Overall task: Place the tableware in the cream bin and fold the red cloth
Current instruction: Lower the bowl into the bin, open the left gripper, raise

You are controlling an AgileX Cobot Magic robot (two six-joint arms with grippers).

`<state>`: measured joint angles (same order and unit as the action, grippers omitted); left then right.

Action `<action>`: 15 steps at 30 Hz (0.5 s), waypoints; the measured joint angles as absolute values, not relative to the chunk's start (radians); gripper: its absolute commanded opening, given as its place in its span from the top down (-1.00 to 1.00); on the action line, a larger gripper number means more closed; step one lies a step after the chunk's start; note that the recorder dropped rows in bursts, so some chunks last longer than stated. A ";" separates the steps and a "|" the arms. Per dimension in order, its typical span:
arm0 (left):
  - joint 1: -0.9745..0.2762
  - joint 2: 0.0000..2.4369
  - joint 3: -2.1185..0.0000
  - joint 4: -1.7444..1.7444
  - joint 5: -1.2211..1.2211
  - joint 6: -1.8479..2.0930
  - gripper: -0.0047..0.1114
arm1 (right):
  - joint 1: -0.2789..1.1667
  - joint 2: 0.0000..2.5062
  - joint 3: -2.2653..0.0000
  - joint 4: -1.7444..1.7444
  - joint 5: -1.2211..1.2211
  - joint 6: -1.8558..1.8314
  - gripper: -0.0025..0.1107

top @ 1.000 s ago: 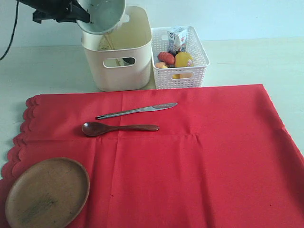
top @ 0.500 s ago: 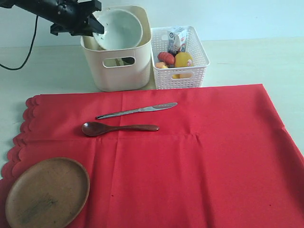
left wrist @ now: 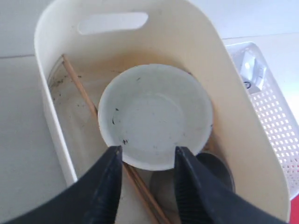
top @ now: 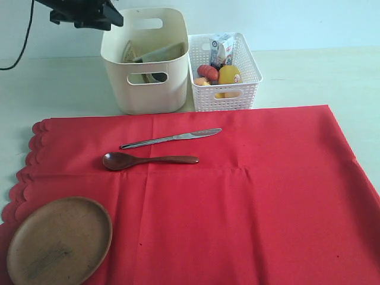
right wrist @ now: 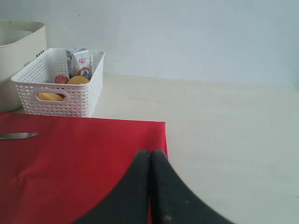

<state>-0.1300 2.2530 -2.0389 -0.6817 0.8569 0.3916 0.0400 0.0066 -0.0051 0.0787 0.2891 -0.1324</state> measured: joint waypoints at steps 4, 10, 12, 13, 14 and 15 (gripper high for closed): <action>-0.130 2.181 -2.039 -0.655 0.890 0.392 0.27 | 0.040 0.007 -0.005 0.079 0.289 -0.132 0.96; -0.130 2.089 -2.039 -0.561 1.015 0.385 0.27 | 0.040 0.007 -0.005 0.079 0.289 -0.132 0.96; -0.130 2.063 -2.039 -0.515 1.081 0.365 0.27 | 0.040 0.007 -0.005 0.079 0.289 -0.132 0.96; -0.130 2.054 -2.039 -0.500 1.111 0.352 0.27 | 0.040 0.007 -0.005 0.079 0.289 -0.132 0.96; -0.130 2.042 -2.039 -0.481 1.137 0.339 0.27 | 0.040 0.007 -0.005 0.079 0.289 -0.132 0.96; -0.130 2.032 -2.037 -0.466 1.159 0.329 0.27 | 0.040 0.007 -0.005 0.079 0.289 -0.132 0.96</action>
<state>-0.1300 2.0319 -2.0370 -0.4657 1.1592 0.3288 0.0400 0.0066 -0.0051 0.0787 0.2891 -0.1324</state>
